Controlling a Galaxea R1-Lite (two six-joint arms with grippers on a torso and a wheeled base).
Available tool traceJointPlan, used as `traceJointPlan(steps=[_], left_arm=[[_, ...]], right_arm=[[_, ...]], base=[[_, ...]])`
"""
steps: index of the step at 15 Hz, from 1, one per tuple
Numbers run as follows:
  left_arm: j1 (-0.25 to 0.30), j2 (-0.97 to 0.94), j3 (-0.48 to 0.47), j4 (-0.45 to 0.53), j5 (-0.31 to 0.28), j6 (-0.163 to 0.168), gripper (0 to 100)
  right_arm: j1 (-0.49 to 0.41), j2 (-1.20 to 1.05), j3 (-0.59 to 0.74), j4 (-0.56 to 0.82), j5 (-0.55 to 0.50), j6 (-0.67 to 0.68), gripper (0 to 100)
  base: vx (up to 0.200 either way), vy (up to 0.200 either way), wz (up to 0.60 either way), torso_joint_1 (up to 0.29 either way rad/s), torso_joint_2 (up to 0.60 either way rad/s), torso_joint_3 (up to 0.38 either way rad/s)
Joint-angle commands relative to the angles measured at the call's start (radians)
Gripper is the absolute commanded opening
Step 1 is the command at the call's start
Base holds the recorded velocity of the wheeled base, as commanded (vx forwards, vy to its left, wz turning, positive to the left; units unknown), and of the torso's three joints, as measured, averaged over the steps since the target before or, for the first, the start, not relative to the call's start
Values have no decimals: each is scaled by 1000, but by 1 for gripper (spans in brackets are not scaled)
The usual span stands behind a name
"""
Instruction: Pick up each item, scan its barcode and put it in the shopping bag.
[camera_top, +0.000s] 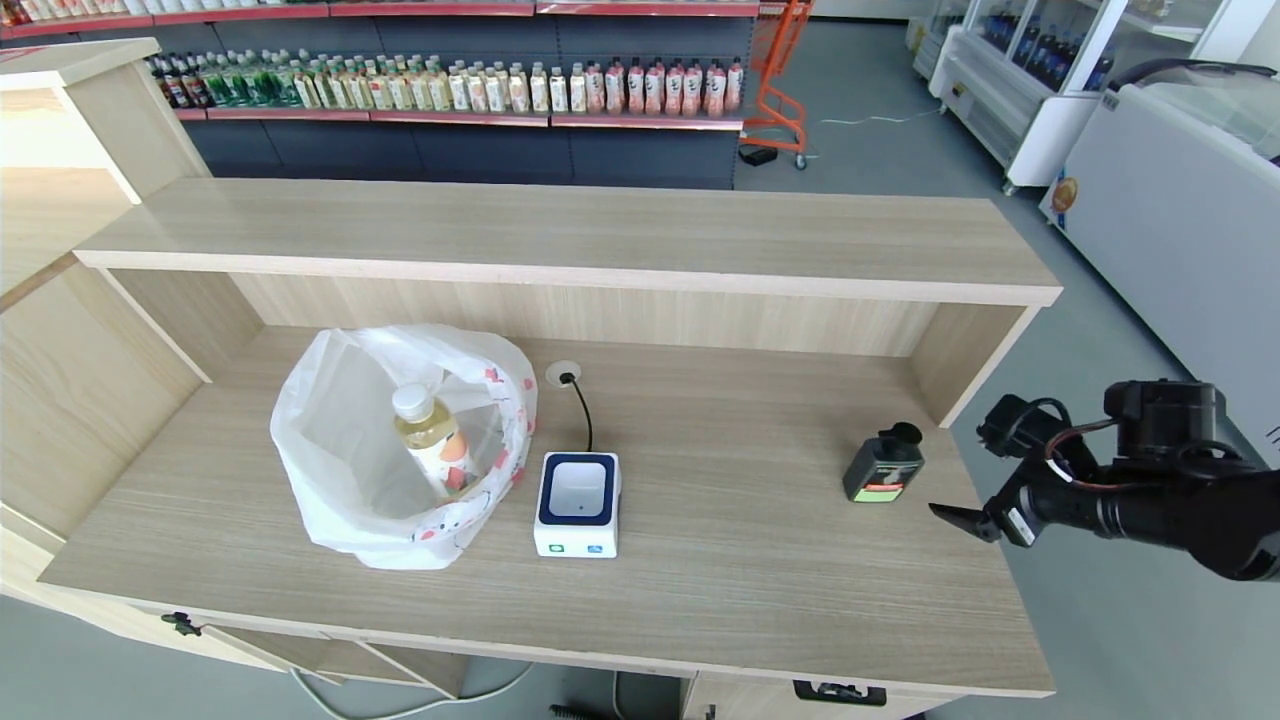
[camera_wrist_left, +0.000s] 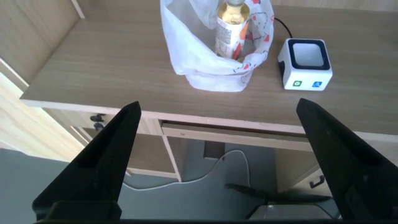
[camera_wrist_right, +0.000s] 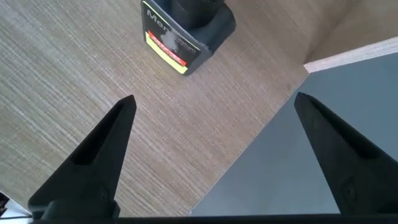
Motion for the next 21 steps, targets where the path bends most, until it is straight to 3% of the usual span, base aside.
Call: traceJointPlan(steps=[1, 6, 11, 12, 17, 21], left_arm=[[0, 0, 0, 0, 1, 0, 100], [0, 0, 0, 0, 1, 0, 100], [0, 0, 0, 0, 1, 0, 100], [0, 0, 0, 0, 1, 0, 100], [0, 0, 0, 0, 1, 0, 100], [0, 0, 0, 0, 1, 0, 100]], right_arm=[[33, 129, -108, 1, 0, 1, 100], [113, 288, -299, 4, 2, 64, 100], [173, 345, -342, 3, 0, 128, 100], [182, 354, -345, 3, 0, 134, 0], [179, 291, -319, -7, 2, 174, 0], [144, 75, -177, -76, 3, 191, 0]], base=[[0, 0, 0, 0, 0, 0], [0, 0, 0, 0, 0, 0], [0, 0, 0, 0, 0, 0], [0, 0, 0, 0, 0, 0], [0, 0, 0, 0, 0, 0], [0, 0, 0, 0, 0, 0]])
